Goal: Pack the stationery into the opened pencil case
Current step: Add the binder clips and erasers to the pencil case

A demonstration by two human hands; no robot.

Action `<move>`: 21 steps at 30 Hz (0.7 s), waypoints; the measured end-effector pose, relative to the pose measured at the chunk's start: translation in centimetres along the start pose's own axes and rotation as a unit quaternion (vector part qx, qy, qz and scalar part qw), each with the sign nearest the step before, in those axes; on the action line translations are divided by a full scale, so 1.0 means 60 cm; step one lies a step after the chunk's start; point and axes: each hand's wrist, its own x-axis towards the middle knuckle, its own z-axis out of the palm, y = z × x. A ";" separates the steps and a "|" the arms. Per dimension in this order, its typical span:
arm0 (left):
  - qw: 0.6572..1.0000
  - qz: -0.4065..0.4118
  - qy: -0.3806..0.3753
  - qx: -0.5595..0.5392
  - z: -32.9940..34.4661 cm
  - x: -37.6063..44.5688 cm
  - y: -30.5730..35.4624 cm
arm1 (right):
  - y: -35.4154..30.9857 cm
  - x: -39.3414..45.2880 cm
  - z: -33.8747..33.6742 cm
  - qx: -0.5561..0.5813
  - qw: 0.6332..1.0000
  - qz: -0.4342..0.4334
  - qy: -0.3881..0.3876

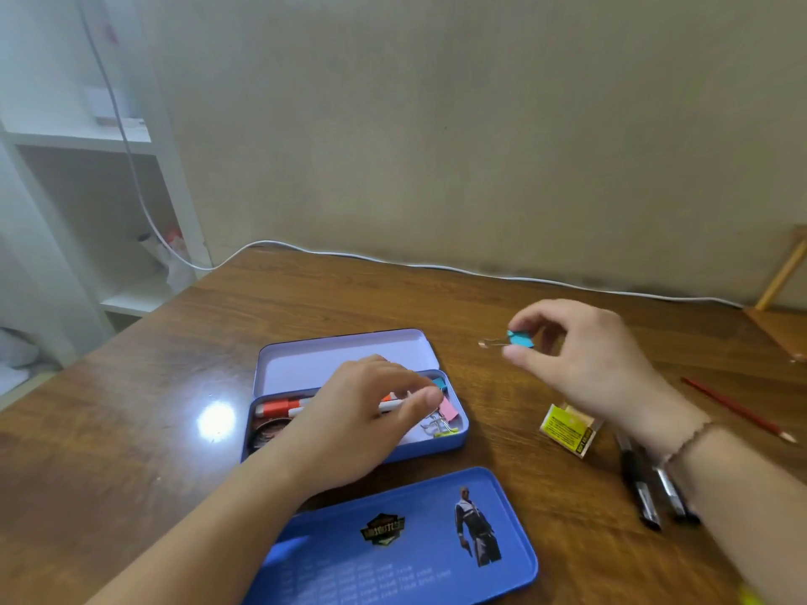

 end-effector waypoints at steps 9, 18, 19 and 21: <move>0.948 -0.072 0.073 -0.301 -0.002 0.006 0.015 | -0.104 -0.039 0.067 0.070 0.988 -0.139 0.015; 0.992 -0.056 0.015 -0.108 0.010 -0.001 0.007 | -0.073 -0.005 0.058 0.150 0.985 -0.006 -0.082; 0.995 -0.055 0.011 -0.083 0.009 -0.001 0.008 | -0.069 -0.003 0.062 0.147 0.984 0.012 -0.099; 0.997 -0.060 0.012 -0.036 0.005 -0.001 0.005 | -0.062 0.000 0.070 0.130 0.983 0.055 -0.113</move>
